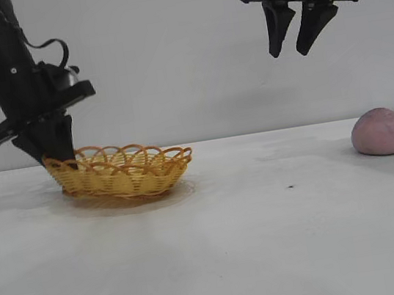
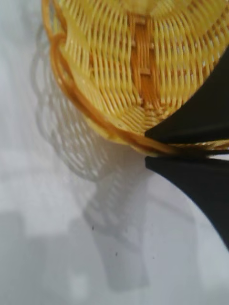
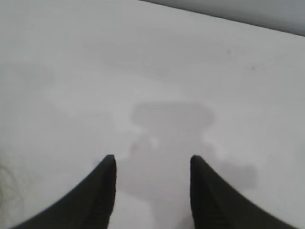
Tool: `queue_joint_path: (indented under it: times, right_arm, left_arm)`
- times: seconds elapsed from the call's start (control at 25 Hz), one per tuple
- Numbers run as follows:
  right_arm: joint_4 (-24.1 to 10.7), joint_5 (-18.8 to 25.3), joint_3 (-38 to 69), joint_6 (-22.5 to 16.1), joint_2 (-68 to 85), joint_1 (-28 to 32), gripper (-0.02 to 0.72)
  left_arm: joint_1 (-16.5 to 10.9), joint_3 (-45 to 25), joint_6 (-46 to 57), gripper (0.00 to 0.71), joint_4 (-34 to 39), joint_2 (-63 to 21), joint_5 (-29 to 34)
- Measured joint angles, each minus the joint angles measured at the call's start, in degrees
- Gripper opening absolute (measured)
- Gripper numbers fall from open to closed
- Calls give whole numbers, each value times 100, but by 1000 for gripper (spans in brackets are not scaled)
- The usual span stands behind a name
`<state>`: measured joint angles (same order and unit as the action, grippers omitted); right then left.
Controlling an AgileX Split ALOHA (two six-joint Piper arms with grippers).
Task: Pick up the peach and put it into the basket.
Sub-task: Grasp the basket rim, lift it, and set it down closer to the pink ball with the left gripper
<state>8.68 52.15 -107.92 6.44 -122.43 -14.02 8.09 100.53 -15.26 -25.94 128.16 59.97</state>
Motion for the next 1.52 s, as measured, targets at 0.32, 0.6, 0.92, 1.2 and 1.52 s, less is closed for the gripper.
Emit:
queue_joint_path:
  times: [0.32, 0.6, 0.92, 1.2, 1.52]
  right_arm:
    - [-8, 64, 0, 0, 0, 163, 337]
    - [33, 86, 0, 0, 0, 162, 337]
    - [99, 86, 0, 13, 0, 162, 337]
    - [121, 86, 0, 22, 0, 162, 337]
    - [121, 86, 0, 33, 0, 162, 337]
  left_arm:
    - [747, -2638, -827, 0, -2775, -1262, -2402]
    - [995, -3109, -857, 0, -3151, -1211, -2870]
    - [995, -3113, -752, 0, -3029, -916, -2770]
    - [983, -3113, -738, 259, -2930, -902, -2615]
    - [498, -3113, -597, 454, -2508, -1065, -2199]
